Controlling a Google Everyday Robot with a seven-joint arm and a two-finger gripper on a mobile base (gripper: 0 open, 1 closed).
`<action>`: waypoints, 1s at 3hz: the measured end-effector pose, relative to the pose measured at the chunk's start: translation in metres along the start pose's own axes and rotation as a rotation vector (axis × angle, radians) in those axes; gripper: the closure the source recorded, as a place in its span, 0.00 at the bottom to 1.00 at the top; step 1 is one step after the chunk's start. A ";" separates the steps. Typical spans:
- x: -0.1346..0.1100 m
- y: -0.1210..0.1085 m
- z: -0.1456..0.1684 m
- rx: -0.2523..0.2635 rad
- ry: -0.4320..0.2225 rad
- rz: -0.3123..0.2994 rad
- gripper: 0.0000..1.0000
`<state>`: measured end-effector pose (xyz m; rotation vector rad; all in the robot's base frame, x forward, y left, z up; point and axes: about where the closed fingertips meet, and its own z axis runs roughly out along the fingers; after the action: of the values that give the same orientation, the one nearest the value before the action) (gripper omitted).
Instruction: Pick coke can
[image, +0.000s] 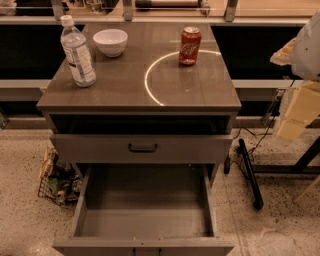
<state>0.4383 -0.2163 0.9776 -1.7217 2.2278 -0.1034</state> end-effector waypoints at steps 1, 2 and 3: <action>0.000 0.000 0.000 0.000 0.000 0.000 0.00; -0.005 -0.029 0.012 0.032 -0.057 0.095 0.00; -0.012 -0.086 0.030 0.091 -0.228 0.260 0.00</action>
Offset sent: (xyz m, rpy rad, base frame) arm 0.0932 -0.0071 -0.0098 0.2142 -0.0792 -0.2374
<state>0.5295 -0.2238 0.9735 -1.3131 2.2151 0.0498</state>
